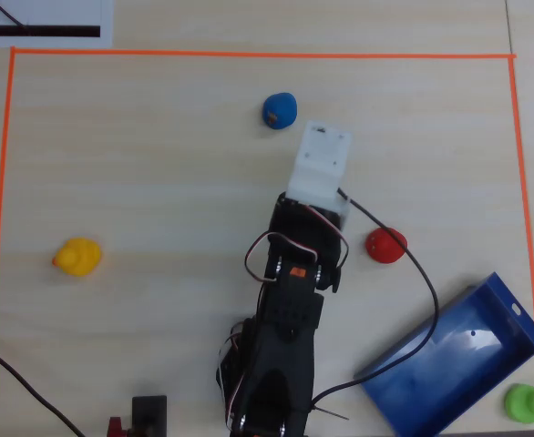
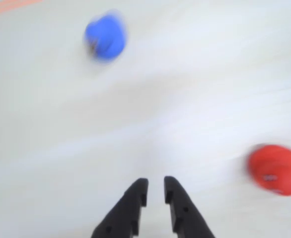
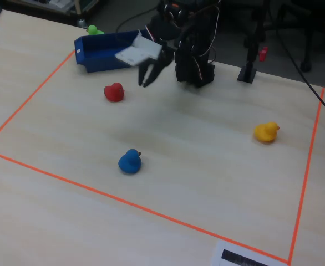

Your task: Grasp red duck and put it into box.

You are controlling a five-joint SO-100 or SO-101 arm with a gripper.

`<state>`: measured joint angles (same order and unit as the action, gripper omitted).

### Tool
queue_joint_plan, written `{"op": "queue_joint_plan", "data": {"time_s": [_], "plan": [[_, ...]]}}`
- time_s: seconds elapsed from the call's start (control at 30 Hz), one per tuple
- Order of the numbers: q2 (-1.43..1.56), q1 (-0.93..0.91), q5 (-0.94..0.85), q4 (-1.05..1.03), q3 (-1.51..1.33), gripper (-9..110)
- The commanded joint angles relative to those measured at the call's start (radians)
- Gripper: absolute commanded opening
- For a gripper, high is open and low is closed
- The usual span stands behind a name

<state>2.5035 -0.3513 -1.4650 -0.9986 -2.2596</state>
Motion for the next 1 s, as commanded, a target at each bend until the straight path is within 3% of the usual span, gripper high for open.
{"op": "queue_joint_plan", "data": {"time_s": [0.0, 0.43, 0.63, 0.97], "plan": [[-0.115, -0.147, 0.011, 0.009, 0.229, 2], [-0.181, -0.531, -0.008, 0.104, 0.212, 23], [-0.175, -0.595, 0.069, 0.275, 0.043, 23], [-0.173, -0.571, 0.135, 0.209, -0.058, 23]]}}
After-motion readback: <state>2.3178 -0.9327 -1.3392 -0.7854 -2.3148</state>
